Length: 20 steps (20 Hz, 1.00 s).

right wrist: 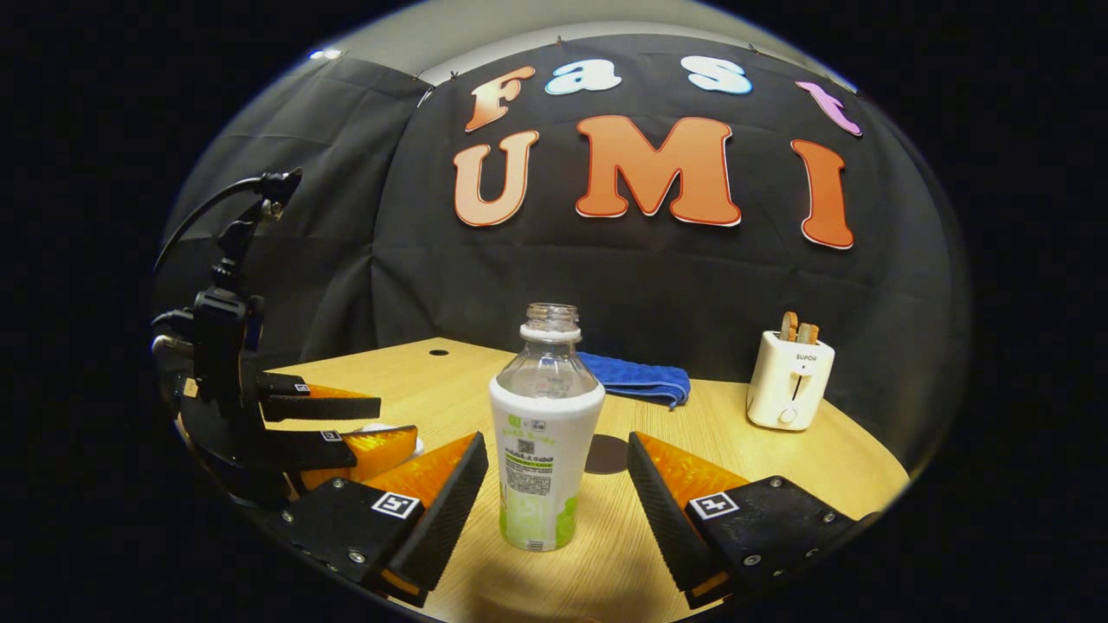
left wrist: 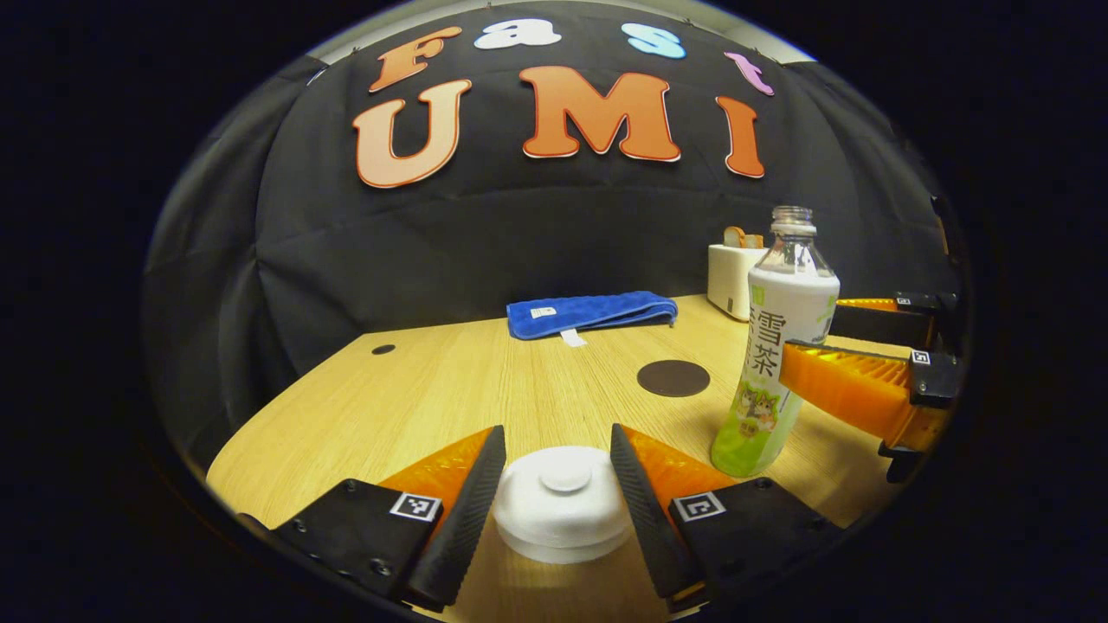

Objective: Open the teacup lid with one hand, grasp the water bottle and pour water into the teacup with the other hand; after pouring, place the water bottle on the coaster and then close the teacup lid.

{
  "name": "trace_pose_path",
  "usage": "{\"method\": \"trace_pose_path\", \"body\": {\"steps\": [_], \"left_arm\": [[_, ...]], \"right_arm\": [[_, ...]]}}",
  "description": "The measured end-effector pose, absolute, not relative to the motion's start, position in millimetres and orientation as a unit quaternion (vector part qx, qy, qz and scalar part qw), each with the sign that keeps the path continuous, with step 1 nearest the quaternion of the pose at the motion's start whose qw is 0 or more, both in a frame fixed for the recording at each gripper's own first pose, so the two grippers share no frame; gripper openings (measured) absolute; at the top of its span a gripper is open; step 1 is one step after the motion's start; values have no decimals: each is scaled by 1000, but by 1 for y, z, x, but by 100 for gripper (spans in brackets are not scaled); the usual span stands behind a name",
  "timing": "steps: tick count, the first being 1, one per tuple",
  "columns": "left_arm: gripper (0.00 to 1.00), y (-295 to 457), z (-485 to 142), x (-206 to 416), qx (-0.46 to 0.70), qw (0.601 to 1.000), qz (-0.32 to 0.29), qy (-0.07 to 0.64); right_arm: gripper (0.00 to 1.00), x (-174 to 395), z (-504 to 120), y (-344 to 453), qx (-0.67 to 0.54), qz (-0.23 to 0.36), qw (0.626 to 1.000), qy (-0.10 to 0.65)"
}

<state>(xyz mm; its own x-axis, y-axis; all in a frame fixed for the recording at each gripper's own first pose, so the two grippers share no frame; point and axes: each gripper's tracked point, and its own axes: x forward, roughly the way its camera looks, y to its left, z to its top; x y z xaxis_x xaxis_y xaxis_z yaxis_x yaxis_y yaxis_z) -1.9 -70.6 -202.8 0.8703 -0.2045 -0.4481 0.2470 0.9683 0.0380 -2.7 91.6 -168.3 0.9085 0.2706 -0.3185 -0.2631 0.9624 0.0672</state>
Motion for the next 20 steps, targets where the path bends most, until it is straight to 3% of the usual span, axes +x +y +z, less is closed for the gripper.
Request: {"method": "trace_pose_path", "body": {"steps": [2,5,6,7,10,11,20], "left_arm": [[79,-73,-203,3,53,966,-117,224],[61,-76,-208,4,56,964,-122,230],[61,-75,-207,2,55,964,-120,231],[51,-76,-206,5,55,965,-121,227],[50,-74,-205,10,48,968,-114,219],[33,-73,-205,5,47,966,-114,227],[33,-68,-182,12,44,975,-109,187]], "right_arm": [[97,-3,-170,92,15,140,976,167],[97,-3,-172,92,17,144,975,170],[97,-3,-174,92,16,143,975,170],[98,-2,-173,91,15,142,975,170],[98,-3,-174,91,16,143,975,171],[98,-2,-175,90,15,142,975,172],[97,1,-189,101,0,151,970,189]]}}
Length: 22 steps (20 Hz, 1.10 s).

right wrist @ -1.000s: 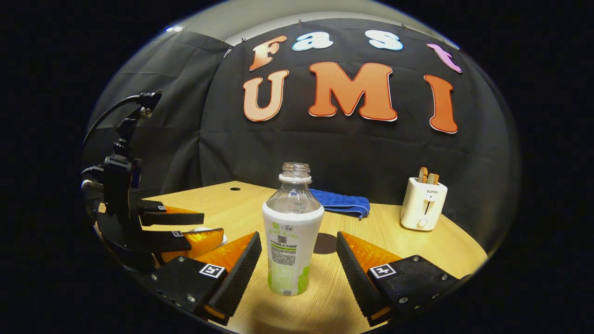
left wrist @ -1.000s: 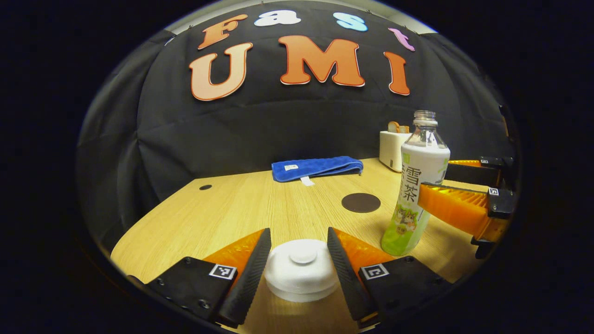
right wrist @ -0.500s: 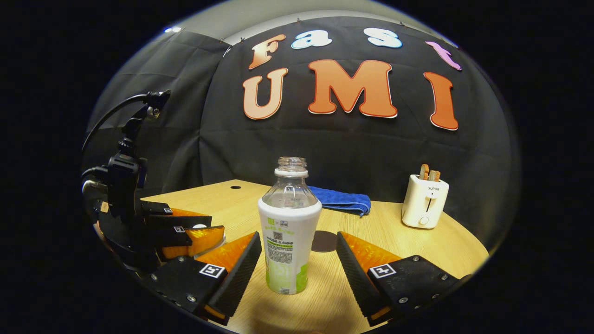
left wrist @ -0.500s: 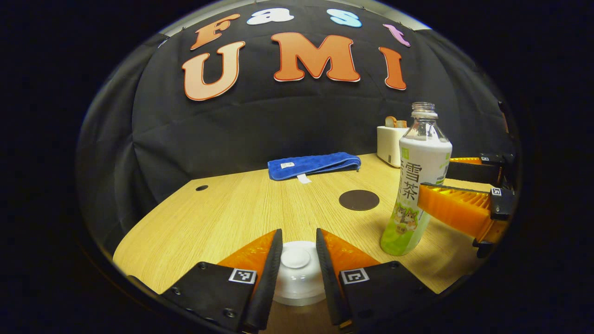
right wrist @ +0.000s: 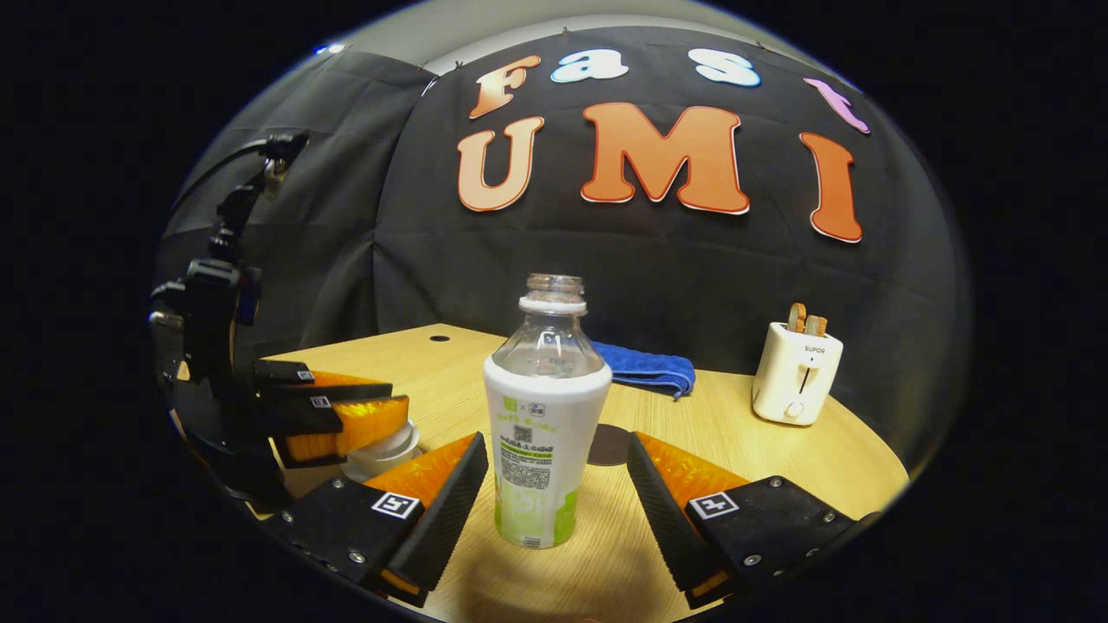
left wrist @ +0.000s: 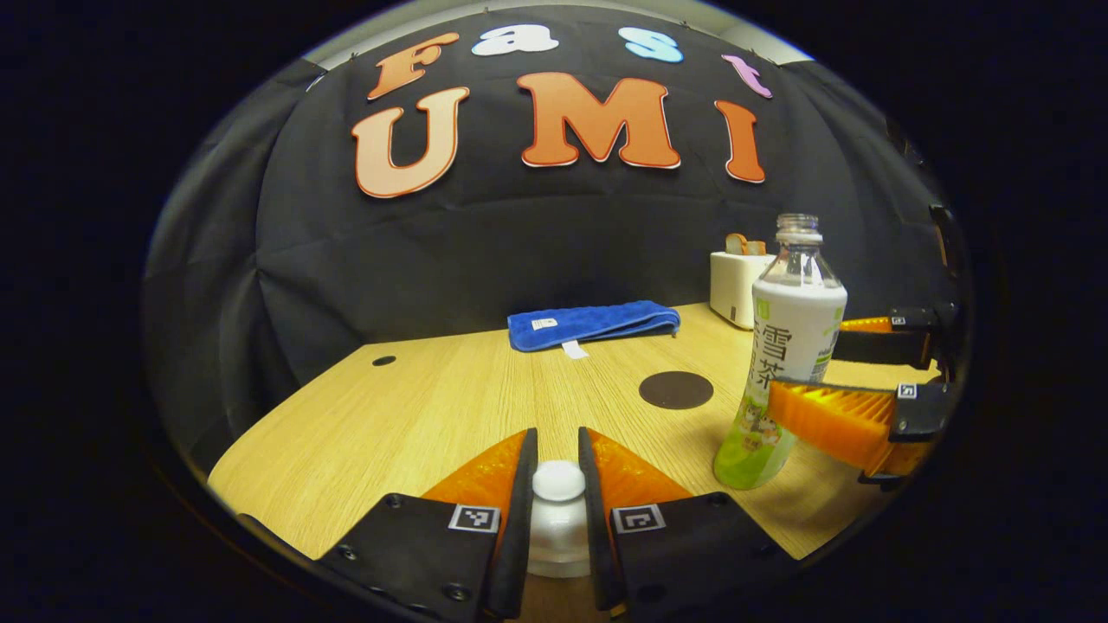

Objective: Open the teacup lid with one hand, grasp the water bottle and pour water into the teacup with the other hand; after pouring, place the water bottle on the coaster and then close the teacup lid.

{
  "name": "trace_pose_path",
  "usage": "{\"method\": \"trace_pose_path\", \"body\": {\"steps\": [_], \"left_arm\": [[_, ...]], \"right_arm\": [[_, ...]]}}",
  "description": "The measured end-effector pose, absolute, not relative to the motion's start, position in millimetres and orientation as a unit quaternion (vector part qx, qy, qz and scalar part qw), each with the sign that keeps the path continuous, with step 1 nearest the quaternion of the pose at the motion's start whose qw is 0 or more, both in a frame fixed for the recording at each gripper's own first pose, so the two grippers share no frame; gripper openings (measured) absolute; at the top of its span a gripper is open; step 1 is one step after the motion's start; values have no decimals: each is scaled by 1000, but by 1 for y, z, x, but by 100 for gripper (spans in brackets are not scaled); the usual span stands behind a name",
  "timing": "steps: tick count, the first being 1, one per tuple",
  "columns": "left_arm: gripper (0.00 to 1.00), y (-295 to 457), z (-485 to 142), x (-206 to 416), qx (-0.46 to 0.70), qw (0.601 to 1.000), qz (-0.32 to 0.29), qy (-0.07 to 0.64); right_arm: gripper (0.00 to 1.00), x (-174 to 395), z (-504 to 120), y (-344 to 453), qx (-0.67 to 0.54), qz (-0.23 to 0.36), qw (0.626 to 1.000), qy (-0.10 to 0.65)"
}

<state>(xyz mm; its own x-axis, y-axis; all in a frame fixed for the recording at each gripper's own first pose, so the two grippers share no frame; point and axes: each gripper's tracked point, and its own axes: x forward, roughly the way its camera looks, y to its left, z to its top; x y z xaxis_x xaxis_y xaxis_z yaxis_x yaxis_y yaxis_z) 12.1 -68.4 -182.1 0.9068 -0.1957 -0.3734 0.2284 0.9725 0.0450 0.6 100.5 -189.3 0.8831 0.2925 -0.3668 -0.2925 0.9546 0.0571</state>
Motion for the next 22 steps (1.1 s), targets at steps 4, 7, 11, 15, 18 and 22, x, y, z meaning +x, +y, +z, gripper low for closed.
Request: {"method": "trace_pose_path", "body": {"steps": [4,7,11,15,18,22], "left_arm": [[33,-56,-163,17,44,981,-94,163],[31,-40,-152,19,25,984,-82,155],[33,-14,-148,22,5,986,-64,156],[33,8,-155,19,0,986,-52,160],[33,22,-156,17,0,986,-44,160],[33,41,-153,15,-1,987,-33,158]], "right_arm": [[94,7,-202,107,6,148,967,207],[86,9,-207,107,5,144,964,223],[70,9,-217,114,1,138,958,252],[62,12,-219,115,-6,132,954,270],[59,15,-214,112,-61,129,953,266],[58,21,-200,105,-186,118,945,243]]}}
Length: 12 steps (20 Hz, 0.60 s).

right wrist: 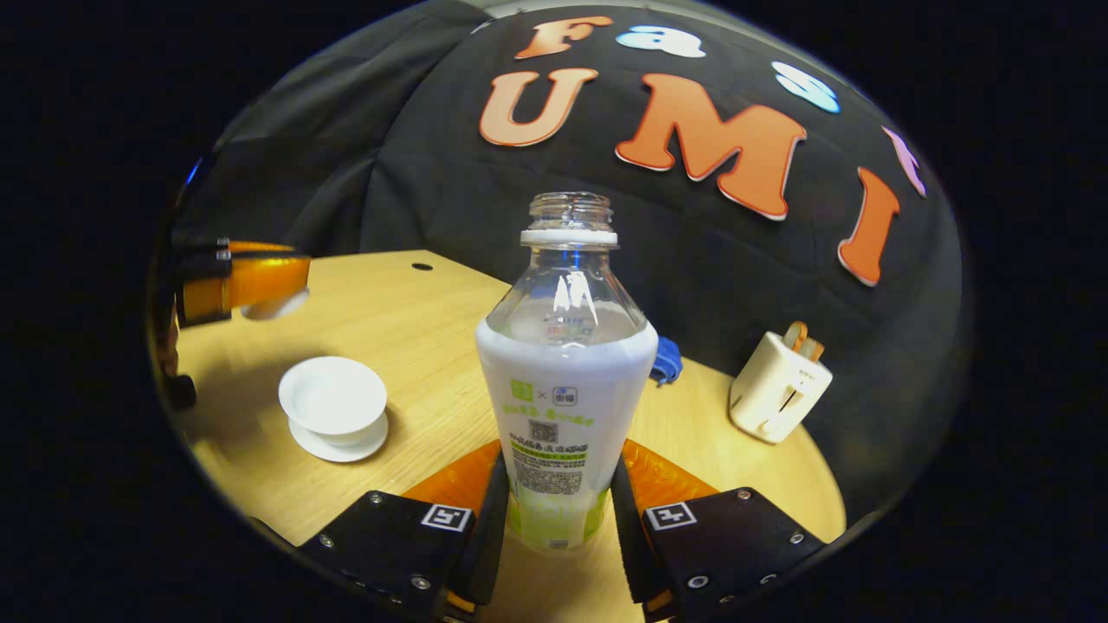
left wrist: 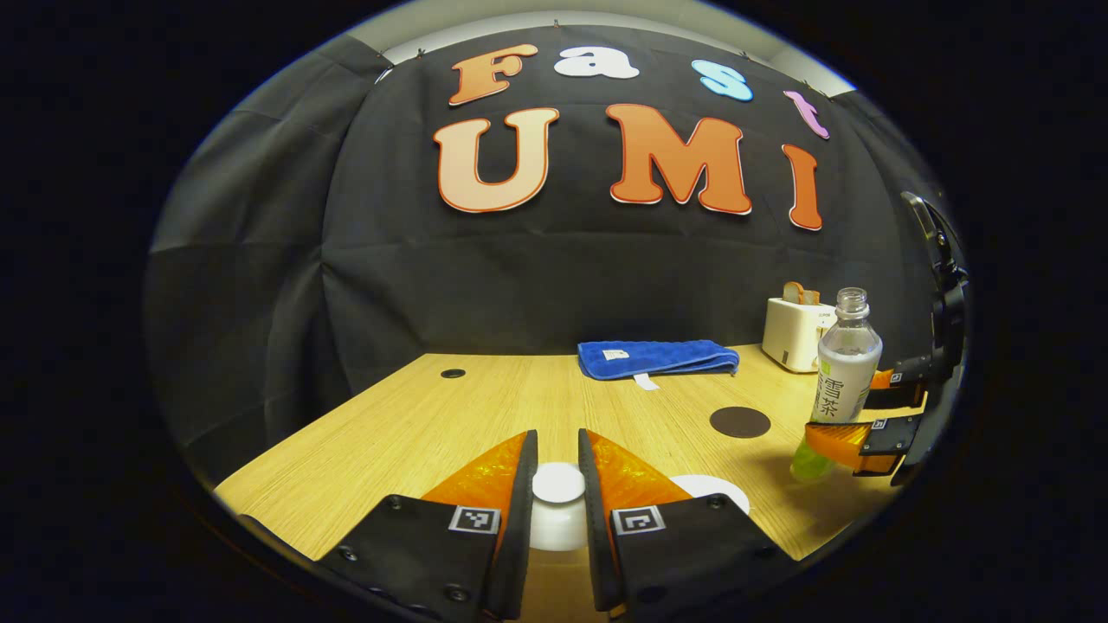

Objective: Open the teacup lid with one hand, grasp the water bottle and pour water into the teacup with the other hand; after pouring, place the water bottle on the coaster and then close the teacup lid.

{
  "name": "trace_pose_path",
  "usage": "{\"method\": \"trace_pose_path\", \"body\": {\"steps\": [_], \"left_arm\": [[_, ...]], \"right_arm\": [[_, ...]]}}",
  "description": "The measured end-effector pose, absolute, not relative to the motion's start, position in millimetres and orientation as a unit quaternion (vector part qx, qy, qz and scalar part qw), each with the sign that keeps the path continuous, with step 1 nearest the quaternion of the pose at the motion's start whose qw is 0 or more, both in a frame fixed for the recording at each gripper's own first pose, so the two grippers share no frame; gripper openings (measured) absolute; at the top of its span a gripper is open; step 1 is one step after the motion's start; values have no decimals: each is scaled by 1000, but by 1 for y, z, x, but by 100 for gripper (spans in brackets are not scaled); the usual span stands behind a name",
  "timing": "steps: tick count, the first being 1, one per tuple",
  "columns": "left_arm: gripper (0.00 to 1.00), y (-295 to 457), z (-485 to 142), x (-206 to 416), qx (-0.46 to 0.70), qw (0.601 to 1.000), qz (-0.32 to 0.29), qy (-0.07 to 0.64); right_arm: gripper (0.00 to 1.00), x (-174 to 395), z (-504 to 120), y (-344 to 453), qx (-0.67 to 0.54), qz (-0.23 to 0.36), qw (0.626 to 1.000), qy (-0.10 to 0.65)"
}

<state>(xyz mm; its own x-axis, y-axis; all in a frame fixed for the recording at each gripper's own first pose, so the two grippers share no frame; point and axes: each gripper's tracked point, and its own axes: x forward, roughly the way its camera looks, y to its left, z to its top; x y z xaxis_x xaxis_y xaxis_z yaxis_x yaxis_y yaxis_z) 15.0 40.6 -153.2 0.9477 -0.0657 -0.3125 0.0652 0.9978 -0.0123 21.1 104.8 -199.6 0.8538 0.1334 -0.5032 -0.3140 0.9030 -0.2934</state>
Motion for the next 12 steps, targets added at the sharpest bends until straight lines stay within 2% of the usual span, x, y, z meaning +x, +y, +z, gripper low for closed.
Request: {"method": "trace_pose_path", "body": {"steps": [6,12], "left_arm": [[33,74,-144,7,12,989,-12,150],[31,99,-148,-3,9,989,3,151]], "right_arm": [[58,30,-190,107,-268,120,928,231],[59,48,-165,94,-413,88,890,172]]}}
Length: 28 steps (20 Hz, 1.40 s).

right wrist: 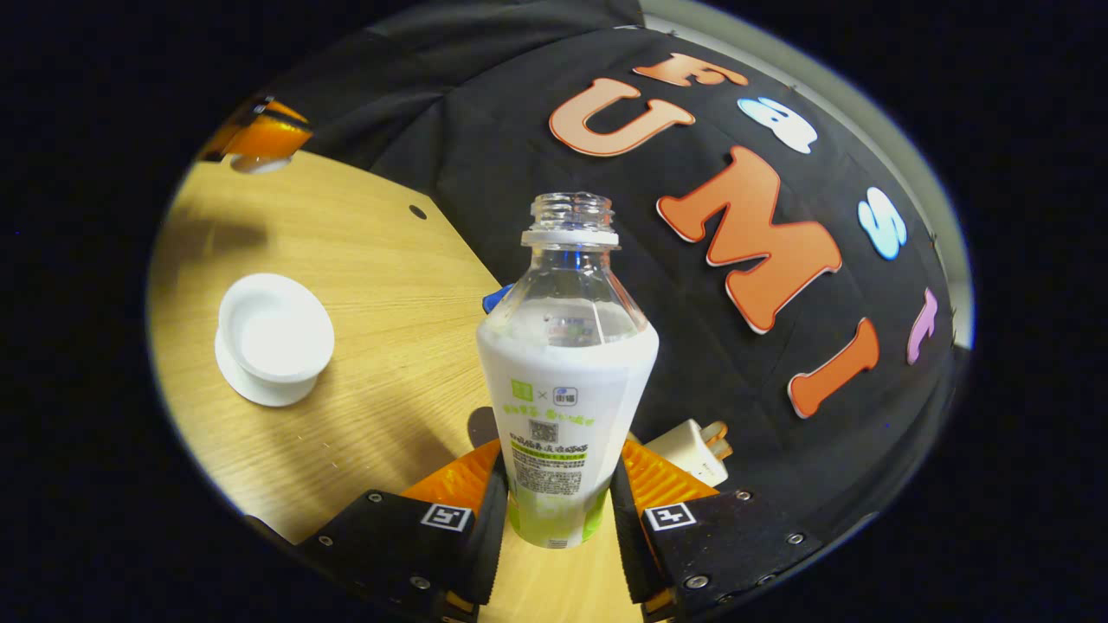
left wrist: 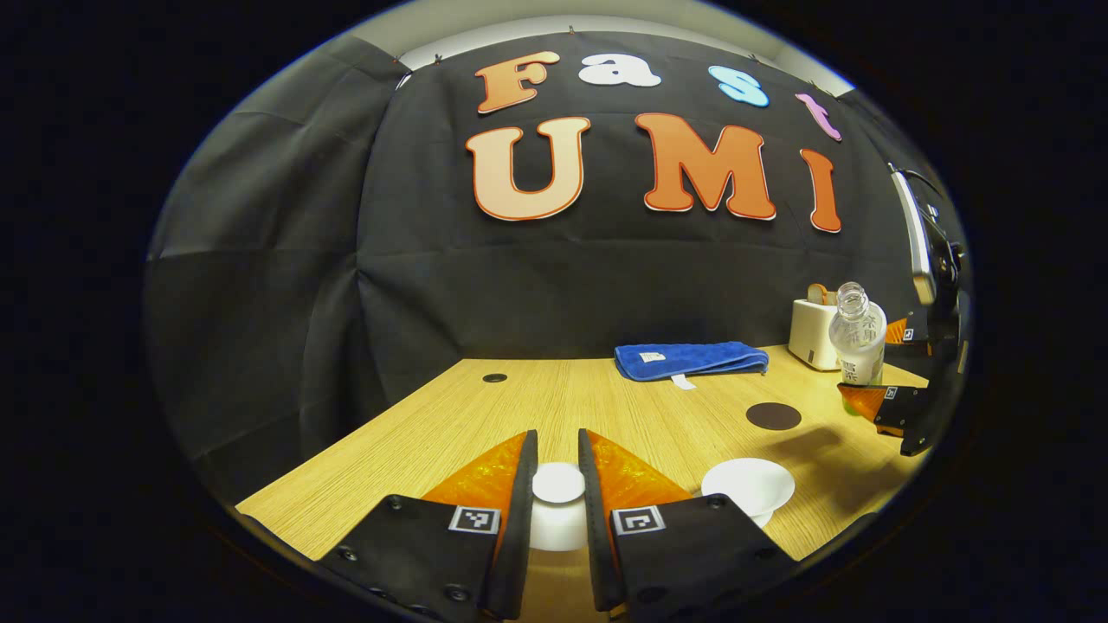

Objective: Open the teacup lid with one hand, grasp the water bottle and pour water into the teacup with the other hand; after pouring, place the water bottle on the coaster and then close the teacup lid.

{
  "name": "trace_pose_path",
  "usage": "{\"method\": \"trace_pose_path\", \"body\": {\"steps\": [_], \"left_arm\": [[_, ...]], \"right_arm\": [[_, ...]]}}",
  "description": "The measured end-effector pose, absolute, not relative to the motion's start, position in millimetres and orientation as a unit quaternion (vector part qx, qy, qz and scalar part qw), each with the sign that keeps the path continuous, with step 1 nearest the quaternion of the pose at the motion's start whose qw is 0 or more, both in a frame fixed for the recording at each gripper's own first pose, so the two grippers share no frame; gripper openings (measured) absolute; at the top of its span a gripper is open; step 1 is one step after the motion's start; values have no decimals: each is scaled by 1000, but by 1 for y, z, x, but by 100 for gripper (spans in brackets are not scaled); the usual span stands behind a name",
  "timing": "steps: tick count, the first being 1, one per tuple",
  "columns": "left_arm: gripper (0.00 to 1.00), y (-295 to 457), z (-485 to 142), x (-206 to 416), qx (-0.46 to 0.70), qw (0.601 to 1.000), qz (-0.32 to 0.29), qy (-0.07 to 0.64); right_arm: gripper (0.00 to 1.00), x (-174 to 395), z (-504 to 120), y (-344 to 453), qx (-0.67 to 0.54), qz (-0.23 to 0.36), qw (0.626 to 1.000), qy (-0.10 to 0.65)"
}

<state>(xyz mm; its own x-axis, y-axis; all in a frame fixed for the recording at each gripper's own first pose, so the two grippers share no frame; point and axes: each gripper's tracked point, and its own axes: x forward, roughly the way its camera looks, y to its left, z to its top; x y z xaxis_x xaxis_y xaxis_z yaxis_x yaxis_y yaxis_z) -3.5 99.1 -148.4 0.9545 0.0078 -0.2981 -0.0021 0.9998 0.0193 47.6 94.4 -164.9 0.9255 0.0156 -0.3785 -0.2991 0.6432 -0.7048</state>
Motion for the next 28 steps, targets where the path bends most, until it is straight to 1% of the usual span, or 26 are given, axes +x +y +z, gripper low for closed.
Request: {"method": "trace_pose_path", "body": {"steps": [1,3,6,10,14,15,18,19,20,24,25,26,28], "left_arm": [[33,102,-149,-5,11,988,5,151],[33,107,-148,-8,12,989,8,149],[33,111,-150,-12,9,989,11,148],[33,116,-155,-17,8,989,13,150],[31,122,-159,-22,9,988,17,155],[33,123,-158,-22,9,988,19,154],[34,126,-159,-26,11,988,22,155],[34,127,-160,-26,12,988,23,154],[33,127,-160,-26,13,988,23,155],[33,131,-162,-29,13,987,28,155],[33,132,-165,-30,13,987,29,158],[34,133,-168,-32,12,986,32,161],[33,137,-173,-33,9,986,37,164]], "right_arm": [[59,48,-162,96,-428,90,884,164],[58,48,-160,103,-463,96,870,143],[58,50,-155,106,-544,92,827,107],[58,44,-165,124,-605,107,785,76],[58,38,-169,129,-659,117,741,44],[58,38,-167,130,-672,117,730,35],[58,51,-165,134,-694,115,710,21],[60,53,-164,134,-702,115,703,17],[58,53,-162,135,-710,115,695,11],[58,56,-160,139,-737,127,663,-11],[55,58,-158,139,-742,128,658,-14],[58,58,-157,138,-745,127,655,-15],[58,60,-157,139,-750,127,649,-19]]}}
